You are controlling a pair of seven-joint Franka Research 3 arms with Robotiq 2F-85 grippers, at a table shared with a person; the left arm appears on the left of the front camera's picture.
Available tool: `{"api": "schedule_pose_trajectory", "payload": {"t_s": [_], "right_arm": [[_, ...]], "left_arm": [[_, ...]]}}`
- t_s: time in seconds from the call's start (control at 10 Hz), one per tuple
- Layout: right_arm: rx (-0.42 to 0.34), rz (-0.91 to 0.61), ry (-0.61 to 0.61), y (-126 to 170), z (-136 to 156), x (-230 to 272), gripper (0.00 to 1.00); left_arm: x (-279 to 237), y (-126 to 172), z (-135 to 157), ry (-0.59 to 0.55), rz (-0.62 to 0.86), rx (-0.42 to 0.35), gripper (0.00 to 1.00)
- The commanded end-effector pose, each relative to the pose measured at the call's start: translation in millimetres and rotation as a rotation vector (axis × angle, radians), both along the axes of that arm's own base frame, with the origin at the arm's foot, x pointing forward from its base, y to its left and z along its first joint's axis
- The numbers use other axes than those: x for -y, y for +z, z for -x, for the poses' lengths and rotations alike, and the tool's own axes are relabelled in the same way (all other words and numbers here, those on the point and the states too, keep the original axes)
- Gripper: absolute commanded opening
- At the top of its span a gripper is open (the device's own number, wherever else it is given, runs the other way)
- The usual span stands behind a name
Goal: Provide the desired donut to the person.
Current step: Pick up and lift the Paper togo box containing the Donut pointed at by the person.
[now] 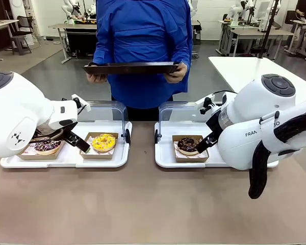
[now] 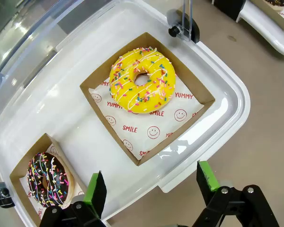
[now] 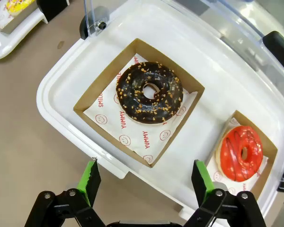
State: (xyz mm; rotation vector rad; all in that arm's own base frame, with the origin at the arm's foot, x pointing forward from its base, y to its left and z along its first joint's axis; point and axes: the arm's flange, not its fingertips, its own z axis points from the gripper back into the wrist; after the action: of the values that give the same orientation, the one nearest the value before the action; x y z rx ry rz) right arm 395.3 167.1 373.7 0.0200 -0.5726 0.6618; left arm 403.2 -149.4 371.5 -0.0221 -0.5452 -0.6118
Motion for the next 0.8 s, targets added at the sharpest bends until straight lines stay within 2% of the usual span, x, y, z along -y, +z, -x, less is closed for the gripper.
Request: {"api": "schedule_pose_trajectory", "payload": {"t_s": [0.0,0.2,0.3,0.4,0.5,0.6,0.7], "right_arm": [[0.000,0.000,0.000,0.0,0.0,0.1,1.00],[0.000,0.000,0.000,0.0,0.0,0.0,1.00],[-0.024,-0.072,0.049,22.9,-10.5,16.0,1.00],[-0.058,-0.075,0.182,44.8,-2.5,51.1,1.00],[-0.099,-0.095,0.258,63.5,0.9,88.2,1.00],[-0.103,-0.160,0.335,80.9,5.9,126.3,1.00],[-0.101,-0.168,0.364,85.7,10.7,153.3,1.00]], "left_arm": [[0.0,0.0,0.0,0.000,0.000,0.000,1.00],[0.0,0.0,0.0,0.000,0.000,0.000,1.00],[0.0,0.0,0.0,0.000,0.000,0.000,1.00],[-22.5,11.3,16.0,-0.057,-0.016,-0.022,1.00],[-45.2,19.2,29.5,-0.124,0.034,-0.073,1.00],[-70.9,29.0,46.3,-0.179,0.065,-0.094,1.00],[-90.8,32.6,65.7,-0.256,0.101,-0.100,1.00]]}}
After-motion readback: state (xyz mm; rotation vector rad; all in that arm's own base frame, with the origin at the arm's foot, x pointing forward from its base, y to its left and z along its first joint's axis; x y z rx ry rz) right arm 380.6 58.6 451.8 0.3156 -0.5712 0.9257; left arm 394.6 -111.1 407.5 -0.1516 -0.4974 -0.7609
